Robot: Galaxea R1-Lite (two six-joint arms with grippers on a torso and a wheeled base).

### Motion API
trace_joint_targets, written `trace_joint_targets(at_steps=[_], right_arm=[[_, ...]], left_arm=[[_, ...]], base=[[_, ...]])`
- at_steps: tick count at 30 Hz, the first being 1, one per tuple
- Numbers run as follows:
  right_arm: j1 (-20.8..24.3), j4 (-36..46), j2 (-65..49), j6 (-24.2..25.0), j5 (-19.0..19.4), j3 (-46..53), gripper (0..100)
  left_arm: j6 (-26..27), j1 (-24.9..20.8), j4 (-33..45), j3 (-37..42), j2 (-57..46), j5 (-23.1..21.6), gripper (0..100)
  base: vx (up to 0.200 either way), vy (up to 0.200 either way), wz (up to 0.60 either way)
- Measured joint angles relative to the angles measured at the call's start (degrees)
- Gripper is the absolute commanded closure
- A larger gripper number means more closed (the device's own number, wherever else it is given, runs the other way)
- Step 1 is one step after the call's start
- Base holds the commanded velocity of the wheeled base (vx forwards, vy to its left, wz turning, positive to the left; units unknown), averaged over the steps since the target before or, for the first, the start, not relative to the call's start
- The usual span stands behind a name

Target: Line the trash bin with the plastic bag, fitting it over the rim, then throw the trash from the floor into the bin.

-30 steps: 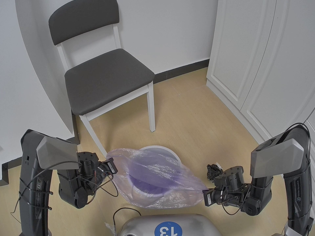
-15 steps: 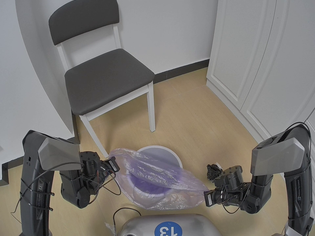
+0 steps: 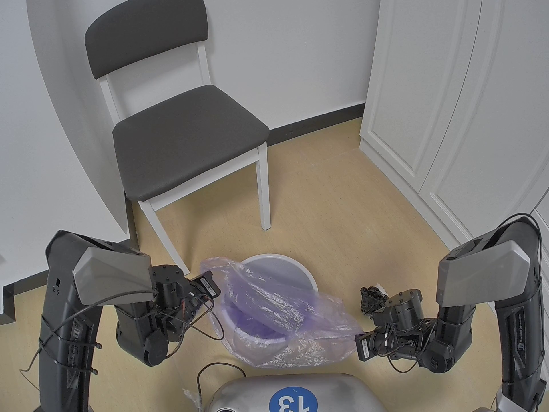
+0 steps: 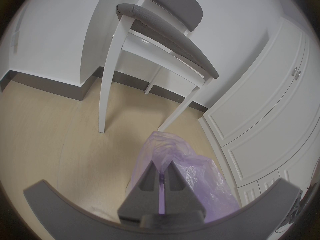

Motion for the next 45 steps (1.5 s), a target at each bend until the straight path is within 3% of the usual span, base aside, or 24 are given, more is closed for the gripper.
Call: trace_joint_targets(at_steps=[13, 25, 37, 38, 45], right_arm=[[0.0, 0.0, 0.2, 0.0, 0.2, -0.2, 100], [0.0, 0.1, 0.3, 0.1, 0.3, -0.2, 100], [0.0, 0.2, 0.3, 0.2, 0.4, -0.3, 100], [0.0, 0.2, 0.3, 0.2, 0.4, -0.3, 0], [0.0, 0.8, 0.3, 0.2, 0.4, -0.4, 0]], left_arm=[[1.8, 0.9, 0.0, -3.8, 4.7, 3.0, 100], [13.5, 1.9, 0.0, -2.4, 8.3, 5.2, 100], [10.7, 2.1, 0.0, -4.3, 9.3, 6.9, 100], [10.6, 2.1, 0.0, -4.6, 9.4, 7.1, 100], [10.5, 2.1, 0.0, -5.3, 9.8, 7.3, 100]], base=[[0.000, 0.000, 0.00], [0.000, 0.000, 0.00], [0.000, 0.000, 0.00], [0.000, 0.000, 0.00], [0.000, 0.000, 0.00]])
